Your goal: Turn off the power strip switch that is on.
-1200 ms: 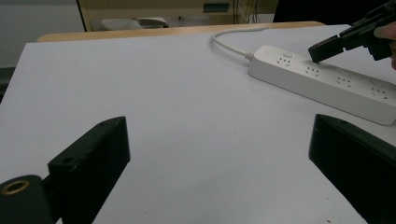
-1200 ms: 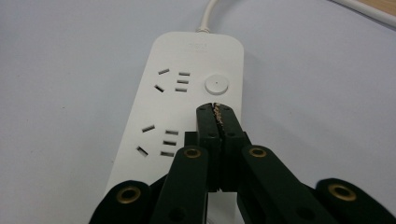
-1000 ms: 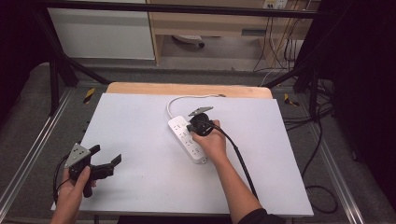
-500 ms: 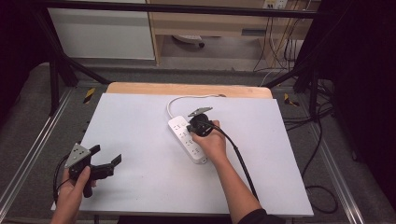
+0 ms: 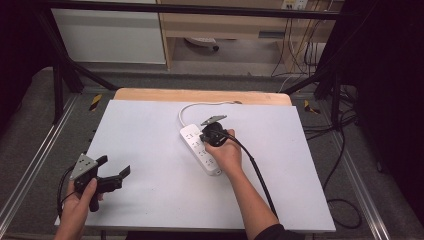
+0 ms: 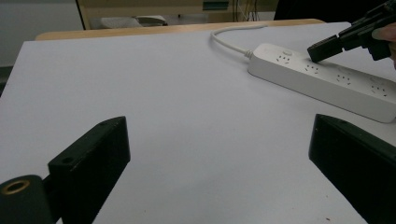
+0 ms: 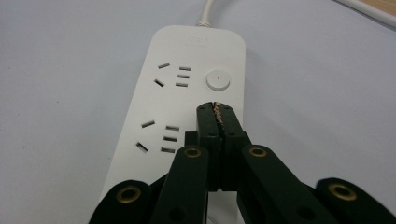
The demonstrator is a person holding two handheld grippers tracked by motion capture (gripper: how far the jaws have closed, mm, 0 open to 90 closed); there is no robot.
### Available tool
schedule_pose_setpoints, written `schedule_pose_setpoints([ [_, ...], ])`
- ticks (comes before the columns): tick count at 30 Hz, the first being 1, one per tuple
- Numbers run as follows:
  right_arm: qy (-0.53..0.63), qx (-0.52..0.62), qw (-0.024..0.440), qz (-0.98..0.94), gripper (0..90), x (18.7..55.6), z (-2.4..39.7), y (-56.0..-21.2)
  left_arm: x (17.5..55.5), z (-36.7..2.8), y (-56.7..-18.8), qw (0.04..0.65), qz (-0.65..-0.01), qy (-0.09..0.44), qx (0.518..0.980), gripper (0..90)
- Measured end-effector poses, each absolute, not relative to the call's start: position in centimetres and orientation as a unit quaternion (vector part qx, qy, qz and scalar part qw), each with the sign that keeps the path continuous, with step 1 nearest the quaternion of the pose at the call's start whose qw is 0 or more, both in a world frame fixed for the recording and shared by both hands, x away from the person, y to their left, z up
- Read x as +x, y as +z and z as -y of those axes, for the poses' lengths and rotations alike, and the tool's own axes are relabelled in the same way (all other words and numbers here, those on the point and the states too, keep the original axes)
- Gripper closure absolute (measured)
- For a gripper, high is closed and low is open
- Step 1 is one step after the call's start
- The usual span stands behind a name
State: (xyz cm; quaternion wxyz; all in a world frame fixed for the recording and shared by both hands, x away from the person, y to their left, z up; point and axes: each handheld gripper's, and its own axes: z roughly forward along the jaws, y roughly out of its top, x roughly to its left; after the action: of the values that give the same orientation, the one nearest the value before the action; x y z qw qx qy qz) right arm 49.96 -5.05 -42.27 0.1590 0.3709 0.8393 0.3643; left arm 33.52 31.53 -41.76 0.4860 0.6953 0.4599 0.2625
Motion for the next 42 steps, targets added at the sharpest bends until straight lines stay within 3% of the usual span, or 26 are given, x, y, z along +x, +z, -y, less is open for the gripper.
schedule_pose_setpoints([
  [8,0.367,0.366,0.158,-0.841,90.0,49.7,4.8,-42.3,33.5,-31.6,-41.8,0.485,-0.461,0.262,0.695,5.1],
  [11,0.351,0.351,0.179,-0.849,90.0,49.5,4.3,-42.2,33.5,-31.6,-41.8,0.486,-0.461,0.263,0.695,5.1],
  [27,0.383,0.377,0.143,-0.831,90.0,49.9,5.2,-42.5,33.5,-31.8,-41.8,0.487,-0.465,0.263,0.691,5.2],
  [42,0.399,0.392,0.142,-0.817,90.0,49.8,6.3,-42.9,33.6,-31.8,-41.8,0.486,-0.464,0.262,0.693,5.2],
])
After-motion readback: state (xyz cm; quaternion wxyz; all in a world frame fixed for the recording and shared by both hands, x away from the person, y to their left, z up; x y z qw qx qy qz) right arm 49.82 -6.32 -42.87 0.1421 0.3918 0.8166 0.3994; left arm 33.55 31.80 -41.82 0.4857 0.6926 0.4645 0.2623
